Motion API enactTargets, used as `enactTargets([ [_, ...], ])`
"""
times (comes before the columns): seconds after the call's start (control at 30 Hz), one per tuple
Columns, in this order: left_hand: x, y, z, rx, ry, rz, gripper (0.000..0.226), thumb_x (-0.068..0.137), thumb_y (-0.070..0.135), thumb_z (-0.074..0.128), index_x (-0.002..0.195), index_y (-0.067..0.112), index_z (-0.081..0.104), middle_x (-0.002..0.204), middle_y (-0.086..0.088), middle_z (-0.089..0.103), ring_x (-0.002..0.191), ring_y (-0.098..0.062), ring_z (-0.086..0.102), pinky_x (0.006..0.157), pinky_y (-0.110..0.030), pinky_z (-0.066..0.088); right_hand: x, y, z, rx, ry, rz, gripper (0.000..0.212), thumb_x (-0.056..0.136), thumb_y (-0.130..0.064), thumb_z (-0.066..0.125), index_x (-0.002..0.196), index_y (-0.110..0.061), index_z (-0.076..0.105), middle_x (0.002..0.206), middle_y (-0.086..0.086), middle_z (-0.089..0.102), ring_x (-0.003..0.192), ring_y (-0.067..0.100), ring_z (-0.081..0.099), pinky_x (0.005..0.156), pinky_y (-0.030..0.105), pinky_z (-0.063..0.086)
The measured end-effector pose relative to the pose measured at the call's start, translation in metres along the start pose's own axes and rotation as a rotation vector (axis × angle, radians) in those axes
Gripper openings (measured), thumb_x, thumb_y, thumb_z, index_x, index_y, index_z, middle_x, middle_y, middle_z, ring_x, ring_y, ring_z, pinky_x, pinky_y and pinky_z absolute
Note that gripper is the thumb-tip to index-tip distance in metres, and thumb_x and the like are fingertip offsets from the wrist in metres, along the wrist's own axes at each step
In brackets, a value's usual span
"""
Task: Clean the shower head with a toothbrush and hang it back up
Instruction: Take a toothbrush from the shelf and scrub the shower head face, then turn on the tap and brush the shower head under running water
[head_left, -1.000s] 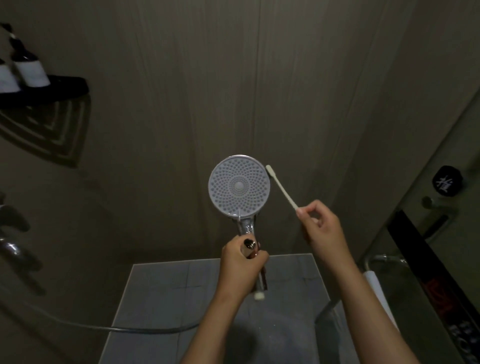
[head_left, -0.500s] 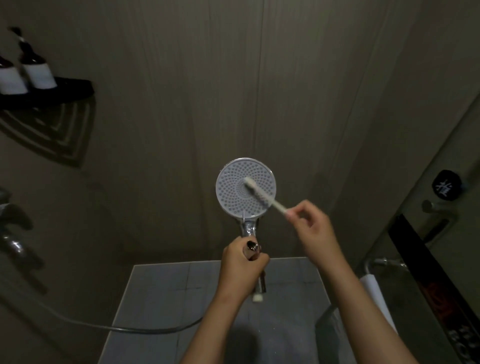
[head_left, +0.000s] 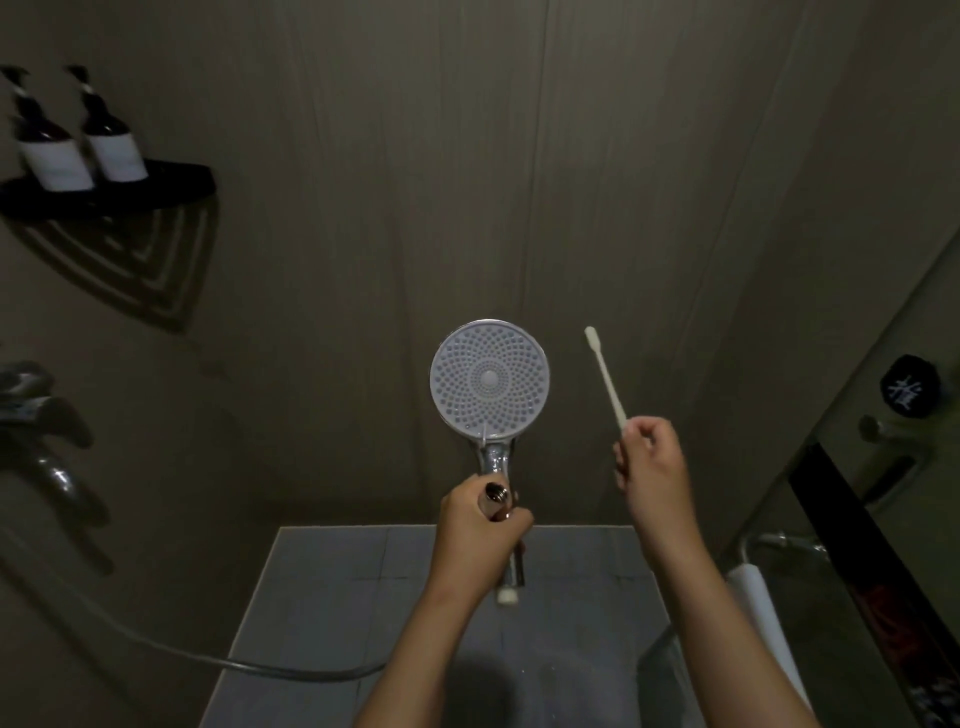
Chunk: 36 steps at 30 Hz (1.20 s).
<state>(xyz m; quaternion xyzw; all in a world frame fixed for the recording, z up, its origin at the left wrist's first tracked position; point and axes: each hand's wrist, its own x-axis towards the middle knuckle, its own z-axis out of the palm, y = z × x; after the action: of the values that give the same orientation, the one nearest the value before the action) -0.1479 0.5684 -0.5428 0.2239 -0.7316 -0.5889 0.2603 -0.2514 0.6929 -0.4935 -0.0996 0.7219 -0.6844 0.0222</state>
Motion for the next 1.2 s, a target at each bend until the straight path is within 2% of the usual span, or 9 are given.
enactTargets([
  [0.07, -0.002, 0.002, -0.002, -0.017, 0.005, -0.001, 0.014, 0.059, 0.013, 0.061, 0.053, 0.024, 0.054, 0.048, 0.008, 0.045, 0.052, -0.017, 0.047, 0.054, -0.051, 0.051, -0.004, 0.007, 0.006, 0.013, -0.077, 0.053, 0.021, 0.098, -0.009, 0.04, 0.08, -0.018, 0.046, 0.065, 0.001, 0.045, 0.042, 0.0, 0.038, 0.041, 0.013, 0.031],
  [0.23, -0.006, 0.01, -0.007, -0.047, 0.012, -0.001, 0.017, 0.069, 0.007, 0.068, 0.062, 0.02, 0.06, 0.057, 0.005, 0.056, 0.058, -0.015, 0.057, 0.064, -0.052, 0.055, -0.017, 0.012, 0.015, 0.06, -0.181, 0.152, 0.019, 0.097, -0.004, 0.039, 0.085, -0.016, 0.047, 0.064, 0.002, 0.045, 0.039, 0.001, 0.036, 0.039, 0.013, 0.028],
  [0.33, -0.008, 0.014, -0.009, -0.077, -0.004, 0.002, 0.024, 0.077, 0.002, 0.068, 0.064, 0.016, 0.052, 0.067, 0.005, 0.064, 0.061, -0.011, 0.058, 0.069, -0.053, 0.054, -0.022, 0.012, 0.02, 0.084, -0.22, 0.193, 0.019, 0.095, -0.002, 0.039, 0.087, -0.017, 0.046, 0.062, 0.002, 0.045, 0.034, -0.002, 0.033, 0.036, 0.011, 0.026],
  [0.5, -0.011, 0.018, -0.014, -0.129, 0.016, 0.008, 0.042, 0.075, 0.002, 0.07, 0.069, 0.035, 0.045, 0.078, 0.002, 0.067, 0.065, -0.014, 0.057, 0.066, -0.056, 0.052, -0.029, 0.014, 0.025, 0.121, -0.317, 0.221, 0.019, 0.093, 0.001, 0.036, 0.1, -0.014, 0.045, 0.068, 0.002, 0.052, 0.033, 0.004, 0.029, 0.035, 0.015, 0.02],
  [0.6, -0.013, 0.023, -0.017, -0.154, 0.032, -0.009, 0.049, 0.077, 0.001, 0.07, 0.071, 0.04, 0.04, 0.083, -0.003, 0.067, 0.067, -0.01, 0.058, 0.07, -0.054, 0.053, -0.034, 0.018, 0.026, 0.114, -0.382, 0.223, 0.021, 0.095, 0.002, 0.032, 0.101, -0.011, 0.047, 0.077, 0.006, 0.052, 0.034, 0.005, 0.037, 0.036, 0.017, 0.027],
  [0.77, -0.014, 0.026, -0.021, -0.182, 0.036, -0.019, 0.05, 0.077, 0.002, 0.07, 0.079, 0.041, 0.038, 0.102, -0.021, 0.061, 0.081, -0.013, 0.064, 0.072, -0.052, 0.054, -0.037, 0.026, 0.029, 0.066, -0.449, 0.254, 0.029, 0.095, 0.006, 0.031, 0.096, -0.016, 0.05, 0.075, 0.006, 0.052, 0.046, 0.005, 0.049, 0.044, 0.016, 0.037],
  [0.9, -0.015, 0.028, -0.019, -0.185, 0.002, -0.017, 0.052, 0.076, 0.003, 0.071, 0.089, 0.041, 0.039, 0.094, -0.01, 0.068, 0.078, -0.016, 0.066, 0.07, -0.046, 0.054, -0.042, 0.023, 0.032, 0.11, -0.462, 0.279, 0.031, 0.092, 0.009, 0.029, 0.096, -0.012, 0.051, 0.073, 0.007, 0.052, 0.04, 0.006, 0.039, 0.038, 0.014, 0.028],
  [1.07, -0.017, 0.033, -0.019, -0.241, -0.057, -0.031, 0.052, 0.078, -0.003, 0.069, 0.106, 0.028, 0.038, 0.085, -0.005, 0.066, 0.065, -0.013, 0.062, 0.051, -0.027, 0.052, -0.046, 0.018, 0.038, 0.13, -0.52, 0.332, 0.027, 0.089, 0.007, 0.04, 0.092, -0.011, 0.059, 0.057, -0.001, 0.051, 0.042, 0.006, 0.039, 0.041, 0.016, 0.026],
  [1.2, -0.018, 0.034, -0.018, -0.242, -0.074, -0.043, 0.051, 0.078, -0.001, 0.07, 0.11, 0.029, 0.042, 0.084, 0.0, 0.066, 0.066, -0.008, 0.062, 0.056, -0.024, 0.052, -0.049, 0.015, 0.042, 0.129, -0.561, 0.356, 0.016, 0.093, -0.004, 0.044, 0.091, -0.013, 0.058, 0.049, -0.006, 0.05, 0.038, 0.004, 0.038, 0.04, 0.017, 0.023],
])
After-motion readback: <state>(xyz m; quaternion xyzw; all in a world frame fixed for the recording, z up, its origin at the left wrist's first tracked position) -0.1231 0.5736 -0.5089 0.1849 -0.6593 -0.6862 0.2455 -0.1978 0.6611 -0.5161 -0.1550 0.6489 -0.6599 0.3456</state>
